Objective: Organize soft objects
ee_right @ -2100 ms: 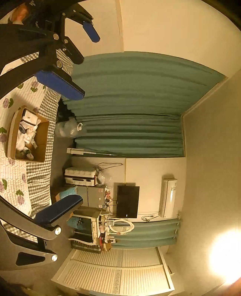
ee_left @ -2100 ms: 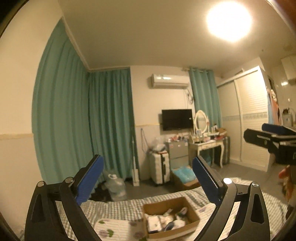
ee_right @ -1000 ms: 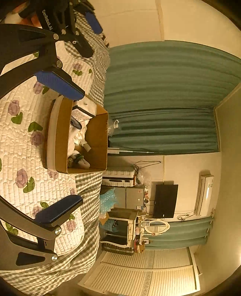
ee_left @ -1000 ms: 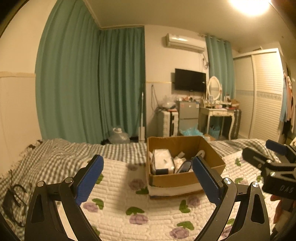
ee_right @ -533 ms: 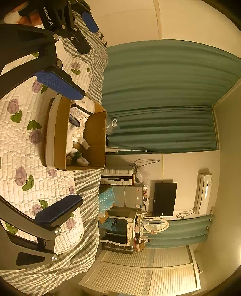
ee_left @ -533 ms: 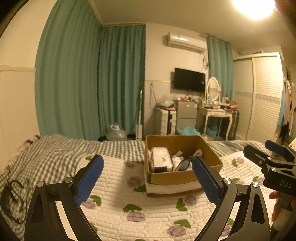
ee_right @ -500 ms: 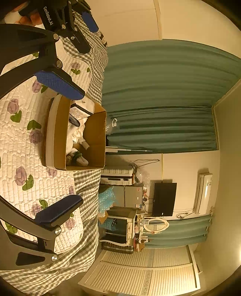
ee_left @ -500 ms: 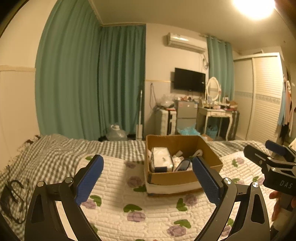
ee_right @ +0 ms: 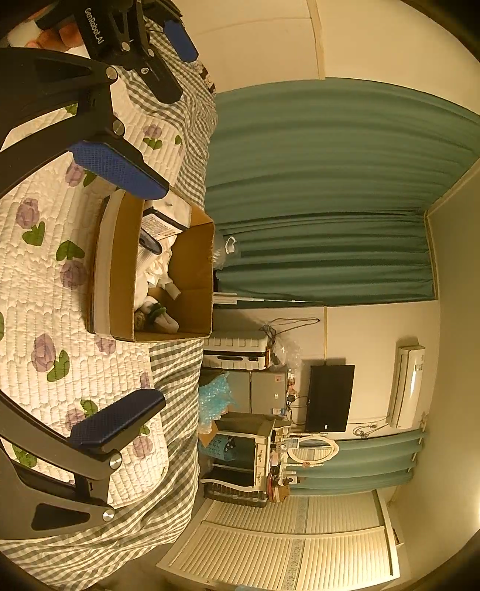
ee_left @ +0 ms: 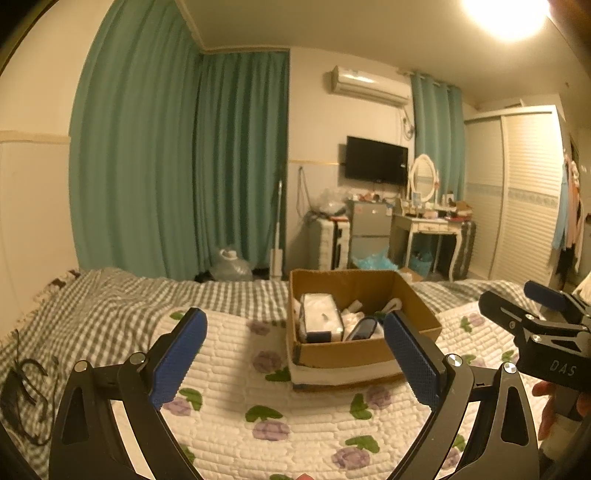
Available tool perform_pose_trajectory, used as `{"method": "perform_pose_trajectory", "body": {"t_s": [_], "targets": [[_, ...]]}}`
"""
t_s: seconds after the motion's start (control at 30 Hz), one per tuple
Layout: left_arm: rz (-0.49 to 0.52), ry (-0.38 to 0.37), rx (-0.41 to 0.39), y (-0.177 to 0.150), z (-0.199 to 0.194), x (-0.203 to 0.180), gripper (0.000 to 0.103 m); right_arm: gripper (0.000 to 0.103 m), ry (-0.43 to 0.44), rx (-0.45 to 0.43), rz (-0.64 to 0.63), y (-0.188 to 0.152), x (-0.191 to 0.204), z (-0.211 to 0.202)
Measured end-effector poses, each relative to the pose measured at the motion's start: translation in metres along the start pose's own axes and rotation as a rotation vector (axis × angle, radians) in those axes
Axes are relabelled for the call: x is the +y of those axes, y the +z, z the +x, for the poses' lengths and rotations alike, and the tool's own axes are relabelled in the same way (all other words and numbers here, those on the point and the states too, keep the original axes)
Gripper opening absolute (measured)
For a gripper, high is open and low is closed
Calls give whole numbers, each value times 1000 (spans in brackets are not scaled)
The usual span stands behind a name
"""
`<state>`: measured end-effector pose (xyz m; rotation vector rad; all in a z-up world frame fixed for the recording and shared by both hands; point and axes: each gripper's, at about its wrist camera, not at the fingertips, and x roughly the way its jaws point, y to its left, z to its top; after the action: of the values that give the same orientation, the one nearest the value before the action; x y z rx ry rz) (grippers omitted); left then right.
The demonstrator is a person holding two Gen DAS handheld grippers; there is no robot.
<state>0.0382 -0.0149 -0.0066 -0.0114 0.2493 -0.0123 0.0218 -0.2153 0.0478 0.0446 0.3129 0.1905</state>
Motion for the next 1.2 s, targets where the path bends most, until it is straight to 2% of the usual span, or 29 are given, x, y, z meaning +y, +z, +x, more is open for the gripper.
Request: {"method": "perform_pose_trajectory", "body": {"t_s": [0.33,1.2], "targets": [[6,-15,13,-2,1,-2,98,103,0,4,2,0,2,1],[5,9,-6,-1,-8,-2,98,103,-7,19,-7,-5,4,5]]}}
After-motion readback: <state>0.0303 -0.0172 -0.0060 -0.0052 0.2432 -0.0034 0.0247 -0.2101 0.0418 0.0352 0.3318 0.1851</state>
